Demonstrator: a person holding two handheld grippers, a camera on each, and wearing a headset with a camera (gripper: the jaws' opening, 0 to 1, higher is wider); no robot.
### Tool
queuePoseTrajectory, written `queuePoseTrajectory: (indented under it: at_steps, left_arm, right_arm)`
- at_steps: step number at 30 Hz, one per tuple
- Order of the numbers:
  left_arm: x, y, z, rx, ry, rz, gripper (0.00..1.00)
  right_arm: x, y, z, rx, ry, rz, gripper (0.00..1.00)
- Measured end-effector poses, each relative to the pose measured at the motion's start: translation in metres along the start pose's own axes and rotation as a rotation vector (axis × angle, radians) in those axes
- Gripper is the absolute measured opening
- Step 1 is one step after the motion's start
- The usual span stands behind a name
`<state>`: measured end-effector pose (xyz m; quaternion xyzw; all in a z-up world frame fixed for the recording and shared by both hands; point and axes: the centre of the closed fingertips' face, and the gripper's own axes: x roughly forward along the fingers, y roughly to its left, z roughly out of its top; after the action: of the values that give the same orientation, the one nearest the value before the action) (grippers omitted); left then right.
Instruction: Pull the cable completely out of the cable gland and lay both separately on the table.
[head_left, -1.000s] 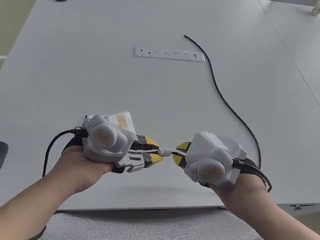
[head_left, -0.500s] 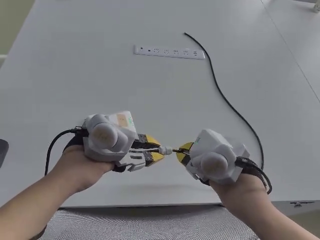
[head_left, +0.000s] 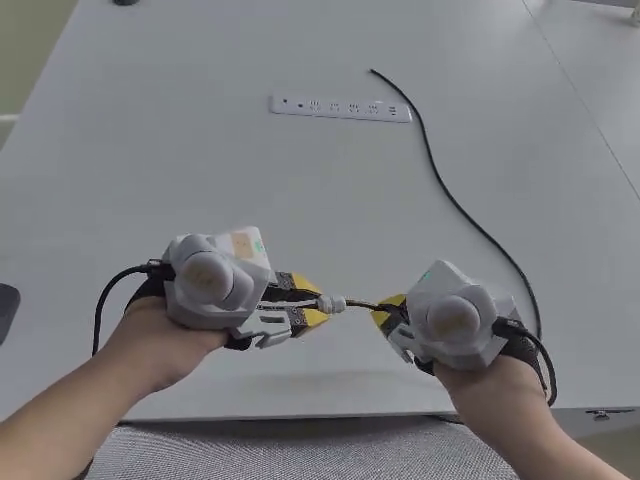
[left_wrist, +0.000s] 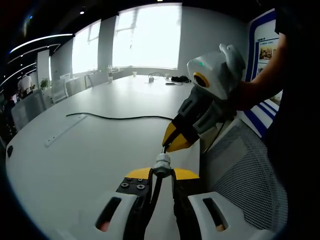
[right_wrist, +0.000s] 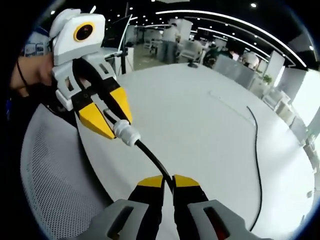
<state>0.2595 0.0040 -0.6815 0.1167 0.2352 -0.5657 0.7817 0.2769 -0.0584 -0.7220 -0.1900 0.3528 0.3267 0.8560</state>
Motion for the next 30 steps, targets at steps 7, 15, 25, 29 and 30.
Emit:
queuePoseTrajectory:
  at_steps: [7, 15, 25, 29, 30]
  left_arm:
    - [-0.001, 0.001, 0.001, 0.006, 0.001, 0.007, 0.16]
    - [0.000, 0.002, 0.002, 0.009, 0.000, 0.012, 0.16]
    - [0.000, 0.000, -0.001, 0.005, 0.004, 0.013, 0.16]
    - [0.000, 0.001, -0.001, 0.000, 0.006, 0.014, 0.16]
    - [-0.001, 0.001, -0.001, 0.004, 0.008, 0.016, 0.16]
  right_arm:
    - [0.001, -0.013, -0.017, 0.122, 0.014, -0.018, 0.01]
    - [0.002, -0.024, -0.036, 0.226, 0.029, -0.033, 0.00]
    - [0.002, -0.020, -0.041, 0.235, 0.019, -0.027, 0.01]
    - [0.002, -0.019, -0.041, 0.223, 0.019, -0.018, 0.01]
    - [0.002, -0.019, -0.040, 0.215, 0.018, -0.017, 0.01]
